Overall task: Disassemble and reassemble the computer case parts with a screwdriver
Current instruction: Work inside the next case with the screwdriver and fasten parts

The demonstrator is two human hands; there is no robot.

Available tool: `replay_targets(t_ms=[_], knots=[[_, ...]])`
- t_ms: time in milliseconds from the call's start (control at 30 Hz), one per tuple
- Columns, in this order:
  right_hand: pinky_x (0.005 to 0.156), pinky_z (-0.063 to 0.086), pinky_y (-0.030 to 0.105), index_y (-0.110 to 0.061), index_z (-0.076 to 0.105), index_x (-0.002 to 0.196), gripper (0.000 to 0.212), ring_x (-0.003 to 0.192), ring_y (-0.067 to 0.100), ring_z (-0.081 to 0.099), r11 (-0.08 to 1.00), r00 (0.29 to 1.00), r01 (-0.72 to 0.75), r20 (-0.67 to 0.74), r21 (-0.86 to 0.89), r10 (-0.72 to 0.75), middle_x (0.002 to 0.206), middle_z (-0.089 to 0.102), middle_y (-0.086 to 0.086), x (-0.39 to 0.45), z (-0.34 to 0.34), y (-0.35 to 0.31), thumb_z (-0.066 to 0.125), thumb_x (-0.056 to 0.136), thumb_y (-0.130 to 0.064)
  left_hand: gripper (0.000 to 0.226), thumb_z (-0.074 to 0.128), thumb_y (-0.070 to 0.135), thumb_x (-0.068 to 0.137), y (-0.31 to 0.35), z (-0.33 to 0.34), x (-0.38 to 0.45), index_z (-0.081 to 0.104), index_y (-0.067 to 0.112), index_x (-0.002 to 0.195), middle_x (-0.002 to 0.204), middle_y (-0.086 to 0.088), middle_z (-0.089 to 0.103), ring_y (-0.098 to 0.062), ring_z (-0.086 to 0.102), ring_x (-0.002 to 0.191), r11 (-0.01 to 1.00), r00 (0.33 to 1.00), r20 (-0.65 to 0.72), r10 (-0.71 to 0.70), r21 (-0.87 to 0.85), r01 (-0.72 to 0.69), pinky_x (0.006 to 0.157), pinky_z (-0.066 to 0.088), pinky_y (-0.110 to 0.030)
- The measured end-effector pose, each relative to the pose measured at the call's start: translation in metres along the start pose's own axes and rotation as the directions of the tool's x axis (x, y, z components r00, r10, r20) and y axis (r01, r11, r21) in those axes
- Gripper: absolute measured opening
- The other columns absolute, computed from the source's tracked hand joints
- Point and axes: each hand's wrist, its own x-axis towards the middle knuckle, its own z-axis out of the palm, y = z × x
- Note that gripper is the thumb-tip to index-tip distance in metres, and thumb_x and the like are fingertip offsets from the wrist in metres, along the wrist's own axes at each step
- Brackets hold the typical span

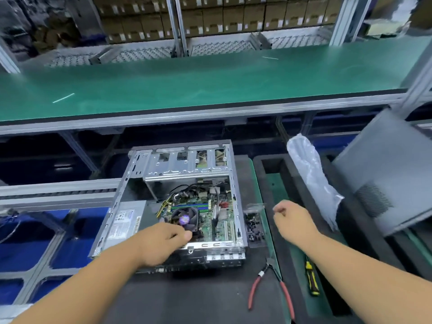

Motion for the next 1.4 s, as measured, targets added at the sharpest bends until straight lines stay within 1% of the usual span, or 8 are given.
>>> replay_targets(t_ms=[167,367,567,733,900,1033,1200,1400], knots=[[0.070,0.046,0.032,-0.023,0.052,0.087,0.017,0.085,0.025,0.060,0.996,0.993,0.012,0.115,-0.092,-0.001,0.088,0.062,-0.001,0.022,0.040,0.008,0.066,0.093,-0.032,0.055,0.023,0.080,0.090,0.006,0.011,-0.001,0.046,0.031,0.079,0.068,0.003,0.059,-0.010,0.056,0.066,0.977,0.972,-0.223,-0.079,0.178,0.120,0.066,0.045,-0.033],[0.071,0.051,0.032,-0.024,0.060,0.085,0.006,0.081,0.017,0.063,0.996,0.998,-0.068,0.011,0.051,0.068,0.086,0.067,-0.006,0.013,0.040,0.030,0.059,0.091,-0.022,0.045,0.031,0.078,0.088,0.014,0.012,-0.009,0.055,0.039,0.090,0.080,0.017,0.065,0.000,0.060,0.076,0.983,0.938,-0.335,-0.091,0.120,0.138,0.073,0.051,-0.031],[0.042,0.043,0.024,-0.033,0.055,0.088,0.016,0.050,0.015,0.058,0.977,0.977,-0.211,0.017,-0.040,0.212,0.074,0.066,-0.005,-0.047,0.027,0.113,0.049,0.093,-0.020,0.018,0.049,0.045,0.090,0.069,0.013,0.003,0.062,0.035,0.095,0.092,0.019,0.061,-0.005,0.056,0.094,0.976,0.810,-0.563,0.167,-0.020,-0.216,0.082,0.047,-0.035],[0.066,0.053,0.036,-0.018,0.052,0.094,0.012,0.076,0.021,0.060,0.924,0.969,-0.111,0.165,-0.365,0.182,0.089,0.060,0.001,-0.071,0.036,0.133,0.052,0.090,-0.006,0.022,0.050,0.038,0.092,0.143,0.023,0.054,0.069,0.034,0.103,0.111,0.015,0.055,-0.015,0.041,0.120,0.865,0.794,-0.368,0.484,0.339,-0.370,0.100,0.026,-0.040],[0.063,0.040,0.027,-0.015,0.049,0.120,0.029,0.094,0.021,0.065,0.856,0.976,-0.030,0.170,-0.517,0.137,0.111,0.060,0.005,-0.077,0.050,0.125,0.050,0.093,-0.004,0.037,0.043,0.033,0.094,0.168,0.034,0.105,0.064,0.036,0.125,0.128,0.008,0.056,-0.023,0.029,0.136,0.761,0.956,-0.081,0.282,0.625,-0.172,0.114,0.008,-0.063],[0.076,0.049,0.035,-0.020,0.045,0.120,0.023,0.104,0.032,0.064,0.826,0.960,0.021,0.243,-0.563,0.141,0.122,0.057,0.015,-0.076,0.054,0.129,0.039,0.102,-0.006,0.053,0.042,0.025,0.091,0.169,0.033,0.127,0.051,0.042,0.140,0.139,0.008,0.056,-0.022,0.020,0.146,0.839,0.983,-0.112,0.148,0.540,-0.065,0.113,0.003,-0.062],[0.078,0.054,0.033,-0.010,0.042,0.139,0.052,0.117,0.025,0.063,0.700,0.954,0.089,0.261,-0.709,0.144,0.136,0.045,0.015,-0.070,0.057,0.140,0.053,0.090,0.002,0.068,0.043,0.014,0.088,0.166,0.031,0.133,0.041,0.042,0.150,0.152,-0.001,0.045,-0.013,0.006,0.152,0.937,0.988,-0.134,0.081,0.349,-0.030,0.117,0.001,-0.055],[0.073,0.039,0.036,-0.007,0.056,0.130,0.042,0.097,0.031,0.048,0.743,0.962,0.065,0.240,-0.667,0.131,0.111,0.038,0.013,-0.072,0.065,0.132,0.033,0.095,-0.004,0.077,0.041,0.008,0.085,0.160,0.031,0.136,0.035,0.044,0.154,0.165,-0.013,0.012,-0.016,-0.004,0.155,0.961,0.991,-0.123,0.060,0.275,-0.024,0.119,-0.001,-0.051]])
